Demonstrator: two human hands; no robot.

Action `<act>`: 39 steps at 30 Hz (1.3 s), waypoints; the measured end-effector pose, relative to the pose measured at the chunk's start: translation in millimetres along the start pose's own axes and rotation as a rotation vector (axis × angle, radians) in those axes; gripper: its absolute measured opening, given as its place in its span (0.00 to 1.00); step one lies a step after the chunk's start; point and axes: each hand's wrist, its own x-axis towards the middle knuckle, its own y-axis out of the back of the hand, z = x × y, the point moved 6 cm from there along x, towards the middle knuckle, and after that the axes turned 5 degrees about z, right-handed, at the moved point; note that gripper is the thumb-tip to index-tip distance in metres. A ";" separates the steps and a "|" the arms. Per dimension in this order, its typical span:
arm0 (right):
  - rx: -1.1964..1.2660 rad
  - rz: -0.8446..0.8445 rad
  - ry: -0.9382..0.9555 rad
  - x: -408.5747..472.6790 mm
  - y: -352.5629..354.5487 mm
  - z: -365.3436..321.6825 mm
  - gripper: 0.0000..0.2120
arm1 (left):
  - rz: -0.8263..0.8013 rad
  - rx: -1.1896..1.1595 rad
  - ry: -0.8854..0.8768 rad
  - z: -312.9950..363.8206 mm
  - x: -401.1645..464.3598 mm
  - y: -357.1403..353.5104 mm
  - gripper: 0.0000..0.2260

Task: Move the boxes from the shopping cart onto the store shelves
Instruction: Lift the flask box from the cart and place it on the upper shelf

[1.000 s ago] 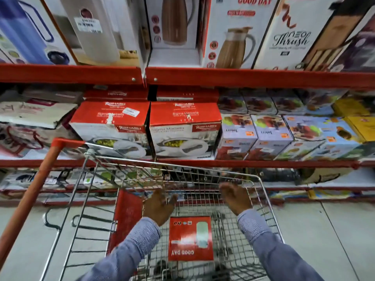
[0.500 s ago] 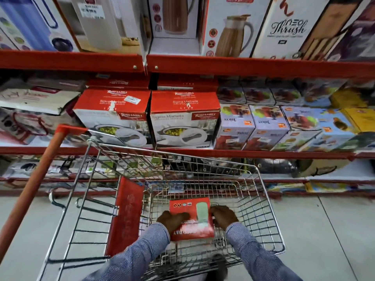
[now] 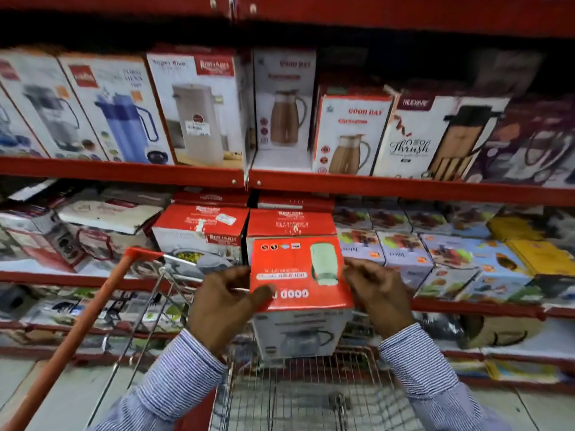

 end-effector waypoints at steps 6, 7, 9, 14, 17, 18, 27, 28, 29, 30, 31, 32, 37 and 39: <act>0.088 0.024 0.225 35.5 0.3 -114.3 0.09 | 0.211 0.125 -0.407 118.4 10.1 46.6 0.15; 0.107 0.021 0.252 39.9 -0.6 -130.5 0.09 | 0.234 0.127 -0.439 131.2 12.9 52.9 0.14; 0.115 0.027 0.305 48.9 -3.1 -160.3 0.09 | 0.253 0.104 -0.490 153.4 21.8 64.4 0.12; 0.135 0.023 0.380 69.1 -16.7 -214.0 0.05 | 0.275 0.101 -0.547 199.9 52.5 86.7 0.07; 0.140 0.013 0.391 84.2 -26.6 -230.3 0.08 | 0.290 0.127 -0.604 217.8 71.0 93.1 0.11; 0.136 0.012 0.388 91.0 -29.2 -232.7 0.11 | 0.305 0.145 -0.616 221.9 76.1 94.1 0.11; 0.039 0.009 0.424 136.4 -41.6 -241.6 0.17 | 0.303 0.056 -0.625 235.8 115.1 84.0 0.15; 0.023 0.011 0.425 141.1 -42.7 -240.8 0.17 | 0.299 0.044 -0.630 233.9 119.8 81.5 0.15; 0.003 0.012 0.426 145.9 -43.8 -239.9 0.18 | 0.295 0.038 -0.632 231.8 125.8 79.1 0.16; -0.012 0.012 0.427 150.1 -44.7 -238.4 0.18 | 0.290 0.031 -0.633 229.8 130.8 76.4 0.16; -0.027 0.014 0.430 154.4 -45.8 -236.7 0.18 | 0.285 0.023 -0.631 227.7 138.2 74.1 0.17; -0.040 0.018 0.435 159.4 -47.2 -234.6 0.19 | 0.280 0.012 -0.633 226.1 145.0 71.9 0.17; -0.081 0.023 0.438 179.5 -54.6 -224.3 0.20 | 0.271 0.032 -0.649 222.6 175.0 65.7 0.18; -0.075 0.012 0.436 189.8 -58.2 -220.2 0.20 | 0.250 0.035 -0.640 221.8 187.5 63.9 0.19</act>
